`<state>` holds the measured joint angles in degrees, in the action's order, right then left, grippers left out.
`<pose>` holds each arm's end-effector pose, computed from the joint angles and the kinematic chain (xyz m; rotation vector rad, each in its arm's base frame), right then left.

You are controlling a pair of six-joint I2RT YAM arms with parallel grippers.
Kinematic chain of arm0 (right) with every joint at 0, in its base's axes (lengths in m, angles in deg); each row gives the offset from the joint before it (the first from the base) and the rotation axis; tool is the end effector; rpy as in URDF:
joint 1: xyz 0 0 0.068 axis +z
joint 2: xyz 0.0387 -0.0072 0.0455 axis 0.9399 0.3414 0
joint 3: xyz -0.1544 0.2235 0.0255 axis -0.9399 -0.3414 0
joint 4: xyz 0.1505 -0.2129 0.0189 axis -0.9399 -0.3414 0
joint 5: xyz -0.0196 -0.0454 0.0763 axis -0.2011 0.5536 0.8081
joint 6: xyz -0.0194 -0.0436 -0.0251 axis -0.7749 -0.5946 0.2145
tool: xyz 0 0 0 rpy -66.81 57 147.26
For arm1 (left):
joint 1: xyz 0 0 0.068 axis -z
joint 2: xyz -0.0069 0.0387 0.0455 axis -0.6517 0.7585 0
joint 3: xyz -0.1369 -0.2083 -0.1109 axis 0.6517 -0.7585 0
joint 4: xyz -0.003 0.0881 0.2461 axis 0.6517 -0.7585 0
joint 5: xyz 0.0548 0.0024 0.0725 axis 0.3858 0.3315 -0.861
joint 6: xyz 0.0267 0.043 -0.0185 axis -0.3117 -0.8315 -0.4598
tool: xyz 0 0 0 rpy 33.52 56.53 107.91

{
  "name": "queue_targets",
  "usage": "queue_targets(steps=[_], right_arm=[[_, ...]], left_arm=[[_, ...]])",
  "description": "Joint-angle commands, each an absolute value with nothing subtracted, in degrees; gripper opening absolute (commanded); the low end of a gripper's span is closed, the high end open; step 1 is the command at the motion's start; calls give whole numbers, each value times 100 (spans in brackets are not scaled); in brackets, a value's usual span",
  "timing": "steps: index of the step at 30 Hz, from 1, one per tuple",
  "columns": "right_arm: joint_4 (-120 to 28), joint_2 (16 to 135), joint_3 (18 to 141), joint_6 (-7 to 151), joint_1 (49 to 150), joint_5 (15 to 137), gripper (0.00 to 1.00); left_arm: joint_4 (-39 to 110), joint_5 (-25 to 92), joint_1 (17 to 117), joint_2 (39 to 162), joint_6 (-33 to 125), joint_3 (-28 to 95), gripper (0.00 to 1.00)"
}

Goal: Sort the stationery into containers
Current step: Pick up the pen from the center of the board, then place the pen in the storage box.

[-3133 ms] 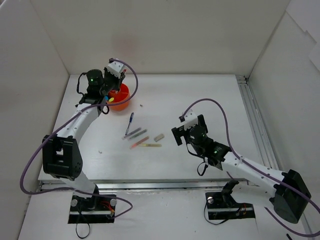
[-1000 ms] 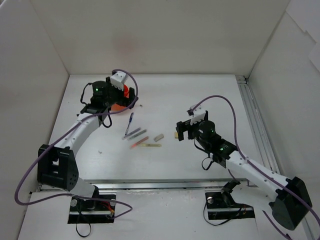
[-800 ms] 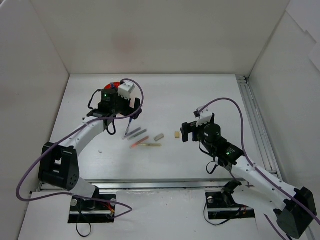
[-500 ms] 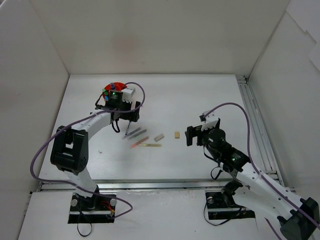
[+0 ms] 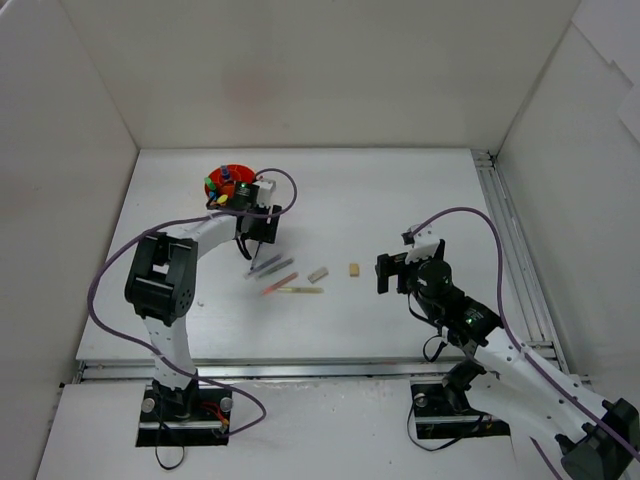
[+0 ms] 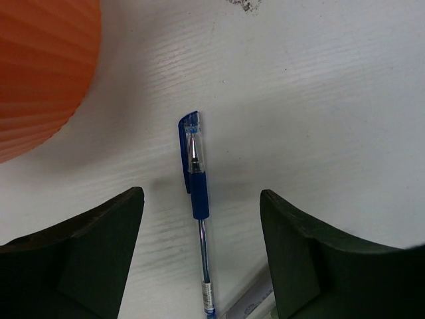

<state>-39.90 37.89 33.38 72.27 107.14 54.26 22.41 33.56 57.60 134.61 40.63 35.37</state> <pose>0.1551 0.1062 0.2783 -0.2607 1.7049 0.3592 0.3992 -0.1269 0.1891 0.2892 2.3807 -0.3637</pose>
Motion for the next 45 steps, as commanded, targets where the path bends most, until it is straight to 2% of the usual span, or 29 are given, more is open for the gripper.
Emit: queue_targets(steps=[1,8,9,10,13,14,18,19,28,32,39,45], right_arm=[[-3737,3813,3432,7150,10695,5160,98],[-3702,3874,3458,7071,10677,5072,98],[-3693,3883,3467,7063,10686,5089,98],[-3693,3883,3458,7071,10686,5089,98],[-3693,3857,3441,7089,10677,5081,98],[-3702,3840,3441,7071,10677,5081,98],[-3755,3726,3441,7089,10677,5081,98],[-3781,3699,3441,7080,10677,5098,98],[-3895,3400,3432,7142,10677,5159,98],[-3887,3347,3432,7142,10669,5195,98],[-3746,3496,3467,7045,10695,5309,98],[-3632,3602,3511,6931,10686,5204,98]], left_arm=[[2145,3243,5772,13426,4083,3962,65],[1995,3226,5772,13619,4197,4067,48],[1977,3208,5772,13637,4214,4076,44],[1960,3234,5772,13646,4223,4085,35],[1968,3348,5772,13672,4267,4085,25],[1977,3349,5772,13672,4276,4077,25],[1977,3270,5772,13672,4294,4085,3],[2003,3244,5772,13664,4285,4085,0],[1986,3435,5825,13348,3802,4323,0],[2240,3753,5877,12743,3442,4095,0],[3619,4079,5878,11530,3037,3392,0],[4858,3955,5641,11343,2861,3303,0]])
